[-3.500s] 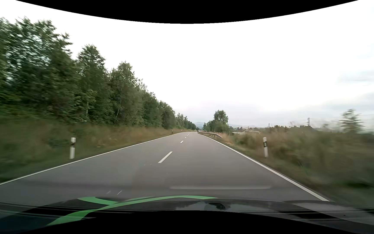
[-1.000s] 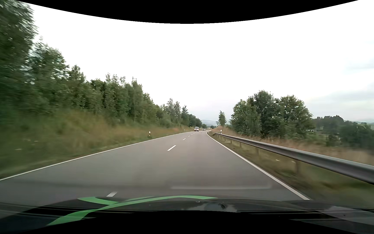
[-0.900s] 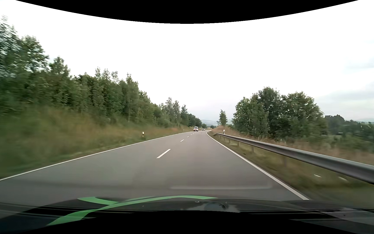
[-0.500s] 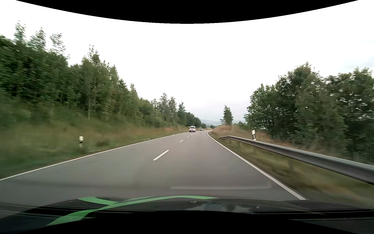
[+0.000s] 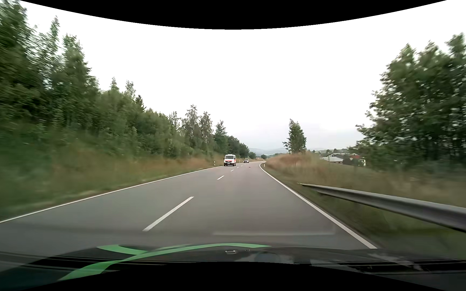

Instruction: Follow the waypoints while adhering to traffic rules and regulations

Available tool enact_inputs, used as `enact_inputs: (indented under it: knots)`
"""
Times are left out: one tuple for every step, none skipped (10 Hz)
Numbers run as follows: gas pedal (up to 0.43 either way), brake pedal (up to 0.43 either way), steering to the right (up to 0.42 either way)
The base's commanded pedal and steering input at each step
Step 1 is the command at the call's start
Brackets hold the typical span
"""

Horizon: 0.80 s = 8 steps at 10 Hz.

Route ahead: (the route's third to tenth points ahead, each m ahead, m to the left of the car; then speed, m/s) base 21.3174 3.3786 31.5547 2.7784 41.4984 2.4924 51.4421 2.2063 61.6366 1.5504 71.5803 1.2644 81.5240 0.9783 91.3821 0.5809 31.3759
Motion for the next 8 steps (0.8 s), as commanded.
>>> enact_inputs:
  knots:
    - [0.150,0.000,0.002]
    - [0.157,0.000,0.004]
    - [0.157,0.000,0.006]
    - [0.157,0.000,0.006]
    - [0.157,0.000,0.005]
    - [0.150,0.000,0.004]
    - [0.150,0.000,0.004]
    - [0.150,0.000,0.003]
